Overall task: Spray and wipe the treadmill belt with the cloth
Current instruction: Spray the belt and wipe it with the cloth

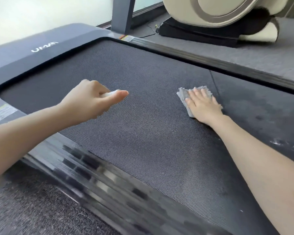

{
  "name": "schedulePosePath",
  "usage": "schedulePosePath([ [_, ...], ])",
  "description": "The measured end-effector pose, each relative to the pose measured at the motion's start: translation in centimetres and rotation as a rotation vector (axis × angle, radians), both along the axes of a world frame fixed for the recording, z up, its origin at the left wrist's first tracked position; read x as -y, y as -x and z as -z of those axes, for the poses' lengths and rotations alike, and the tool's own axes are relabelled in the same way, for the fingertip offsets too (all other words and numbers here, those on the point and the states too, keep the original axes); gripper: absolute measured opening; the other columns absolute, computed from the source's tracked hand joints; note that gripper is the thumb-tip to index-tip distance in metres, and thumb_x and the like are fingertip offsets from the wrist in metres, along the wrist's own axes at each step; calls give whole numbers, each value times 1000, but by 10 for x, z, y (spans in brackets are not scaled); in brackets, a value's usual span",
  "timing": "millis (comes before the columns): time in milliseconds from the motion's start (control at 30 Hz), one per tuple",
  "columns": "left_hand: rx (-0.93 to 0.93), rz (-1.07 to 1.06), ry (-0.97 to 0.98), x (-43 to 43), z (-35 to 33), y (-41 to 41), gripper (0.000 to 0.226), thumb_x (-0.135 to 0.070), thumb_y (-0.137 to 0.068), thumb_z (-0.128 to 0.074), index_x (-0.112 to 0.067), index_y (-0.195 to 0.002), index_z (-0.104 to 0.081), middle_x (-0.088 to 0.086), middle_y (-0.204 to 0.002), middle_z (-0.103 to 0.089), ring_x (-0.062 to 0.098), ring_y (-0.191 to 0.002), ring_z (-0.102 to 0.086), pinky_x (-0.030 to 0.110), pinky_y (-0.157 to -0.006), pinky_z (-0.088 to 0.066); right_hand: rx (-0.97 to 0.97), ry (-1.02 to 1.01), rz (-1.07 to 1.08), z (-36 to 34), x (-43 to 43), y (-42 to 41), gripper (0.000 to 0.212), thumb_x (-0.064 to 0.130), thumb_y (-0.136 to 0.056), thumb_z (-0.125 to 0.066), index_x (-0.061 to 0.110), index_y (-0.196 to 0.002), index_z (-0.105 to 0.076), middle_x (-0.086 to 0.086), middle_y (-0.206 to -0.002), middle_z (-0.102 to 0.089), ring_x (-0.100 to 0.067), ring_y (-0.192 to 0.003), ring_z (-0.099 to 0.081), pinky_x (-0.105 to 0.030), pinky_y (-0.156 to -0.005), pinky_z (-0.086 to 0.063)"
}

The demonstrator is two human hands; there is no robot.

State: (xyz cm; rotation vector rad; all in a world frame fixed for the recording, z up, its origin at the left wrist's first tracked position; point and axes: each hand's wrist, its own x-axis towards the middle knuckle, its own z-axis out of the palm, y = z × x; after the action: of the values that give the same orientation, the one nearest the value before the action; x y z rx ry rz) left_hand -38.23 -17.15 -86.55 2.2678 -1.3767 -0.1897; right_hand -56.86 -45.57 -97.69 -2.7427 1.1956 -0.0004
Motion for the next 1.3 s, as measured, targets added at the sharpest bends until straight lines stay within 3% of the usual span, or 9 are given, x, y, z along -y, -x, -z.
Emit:
schedulePosePath([
  [233, -40, -3, -2, 17, -32, 11, 80, -70, -80, -43, 4, -51, -52, 6, -40, -53, 10, -35, -46, 10, -44, -38, 91, -76, -507, -6, -103, -16, 57, 51, -97, -15, 33, -152, -10, 11, -160, 0, -8, -146, 10, -43, -119, 5],
  [333, -21, 35, -2, 26, -50, 11, 84, -73, -83, -43, 3, -50, -52, 9, -40, -53, 8, -33, -42, 12, -43, -37, 75, -46, -751, -10, -155, 2, 58, 51, -95, -15, 35, -151, -14, 10, -160, -6, -10, -147, 6, -39, -118, 7],
  [400, -9, 64, -3, 31, -55, 9, 87, -79, -81, -43, 2, -51, -49, 10, -41, -53, 15, -37, -45, 25, -47, -45, 61, -91, -804, -12, -171, 21, 55, 50, -98, -20, 36, -151, -16, 12, -159, -8, -8, -147, 7, -39, -118, 8],
  [500, 28, 101, -15, 41, -44, 2, 88, -82, -73, -38, 4, -55, -44, 18, -48, -53, 33, -45, -49, 48, -57, -52, 92, -77, -812, -7, -177, 44, 53, 49, -99, -28, 37, -150, -20, 13, -158, -13, -8, -147, 3, -42, -116, 0],
  [567, 25, 127, 1, 47, -28, -6, 89, -84, -70, -38, 4, -56, -43, 20, -50, -53, 36, -50, -54, 53, -63, -53, 101, -22, -826, 0, -178, 53, 51, 49, -100, -29, 37, -149, -22, 14, -158, -18, -10, -147, -3, -43, -115, -8],
  [800, -38, 235, 56, 57, 8, -36, 89, -83, -69, -39, 5, -57, -46, 12, -45, -50, 34, -47, -55, 52, -62, -53, 71, 100, -779, 0, -184, 68, 50, 51, -101, -28, 37, -149, -25, 12, -158, -17, -12, -147, -12, -40, -115, -13],
  [967, -111, 292, 68, 76, 6, -52, 82, -85, -66, -37, -5, -49, -50, -2, -37, -51, 24, -44, -59, 45, -68, -57, -21, 119, -719, -9, -189, 64, 50, 50, -100, -28, 39, -149, -22, 14, -159, -15, -10, -147, -10, -40, -114, -14],
  [1133, -32, 302, 95, 118, 0, -54, 93, -87, -65, -34, 4, -61, -54, 16, -52, -62, 29, -54, -64, 44, -71, -57, -73, 126, -685, -9, -183, 59, 51, 52, -99, -27, 39, -149, -22, 15, -158, -14, -10, -147, -10, -41, -114, -14],
  [1300, 9, 246, 86, 146, 16, -45, 91, -86, -69, -34, 0, -65, -61, 11, -60, -67, 27, -60, -66, 40, -73, -57, -17, 14, -575, -12, -162, 46, 52, 53, -99, -19, 41, -150, -16, 20, -158, -7, -4, -146, 1, -35, -116, 2],
])
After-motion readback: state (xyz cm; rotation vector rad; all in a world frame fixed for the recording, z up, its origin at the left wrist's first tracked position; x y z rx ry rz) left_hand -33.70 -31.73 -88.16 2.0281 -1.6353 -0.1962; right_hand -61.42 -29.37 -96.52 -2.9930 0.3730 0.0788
